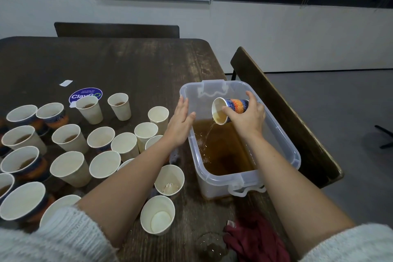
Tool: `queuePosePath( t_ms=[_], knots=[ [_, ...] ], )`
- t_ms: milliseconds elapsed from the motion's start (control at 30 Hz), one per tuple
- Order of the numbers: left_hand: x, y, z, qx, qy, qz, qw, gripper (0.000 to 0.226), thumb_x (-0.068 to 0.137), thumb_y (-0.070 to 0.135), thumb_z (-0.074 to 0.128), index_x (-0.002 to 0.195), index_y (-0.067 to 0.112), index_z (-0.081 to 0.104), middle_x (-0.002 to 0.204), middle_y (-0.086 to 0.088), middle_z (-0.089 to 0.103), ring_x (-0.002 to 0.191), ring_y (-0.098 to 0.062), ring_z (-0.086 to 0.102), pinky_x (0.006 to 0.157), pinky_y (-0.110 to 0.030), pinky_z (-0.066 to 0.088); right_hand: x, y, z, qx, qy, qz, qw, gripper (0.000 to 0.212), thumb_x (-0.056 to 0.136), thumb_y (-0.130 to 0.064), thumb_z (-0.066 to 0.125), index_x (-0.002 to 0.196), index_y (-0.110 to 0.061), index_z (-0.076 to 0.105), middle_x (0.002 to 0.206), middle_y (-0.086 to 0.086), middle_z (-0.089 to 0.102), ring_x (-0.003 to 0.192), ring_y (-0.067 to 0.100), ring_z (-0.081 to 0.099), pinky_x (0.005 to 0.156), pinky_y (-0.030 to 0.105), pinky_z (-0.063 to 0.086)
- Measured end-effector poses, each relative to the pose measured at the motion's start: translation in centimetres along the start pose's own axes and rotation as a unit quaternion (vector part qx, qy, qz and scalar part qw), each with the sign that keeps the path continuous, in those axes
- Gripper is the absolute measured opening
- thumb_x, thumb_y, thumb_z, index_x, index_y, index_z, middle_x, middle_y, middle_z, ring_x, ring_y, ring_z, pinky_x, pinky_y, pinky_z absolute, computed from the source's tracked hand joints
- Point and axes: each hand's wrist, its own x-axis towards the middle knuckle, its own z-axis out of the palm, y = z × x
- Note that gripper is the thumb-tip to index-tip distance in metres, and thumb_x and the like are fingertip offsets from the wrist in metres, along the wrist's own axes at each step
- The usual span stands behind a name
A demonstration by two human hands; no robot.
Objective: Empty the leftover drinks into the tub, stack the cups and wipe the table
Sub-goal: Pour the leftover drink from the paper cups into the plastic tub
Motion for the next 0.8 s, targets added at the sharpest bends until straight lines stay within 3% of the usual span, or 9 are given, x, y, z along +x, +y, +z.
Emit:
queuePosePath(
  t_ms=[800],
  knots=[
    [0.08, -0.15, 0.04, -0.006, 0.007, 0.003, 1.000, 0.057, 0.105, 0.035, 0.030, 0.154, 0.027, 0.000, 0.161, 0.009, -0.010, 0.149, -0.014, -0.001, 0.121, -0.047, 0.011, -0.03, -0.03, -0.06, -0.043, 0.008, -0.027, 0.999, 0.093, 0.075, -0.056, 0.074, 0.150, -0.029, 0.026, 0.144, 0.009, 0.035, 0.131, 0.026, 0.037, 0.108, 0.046, 0.039]
  ],
)
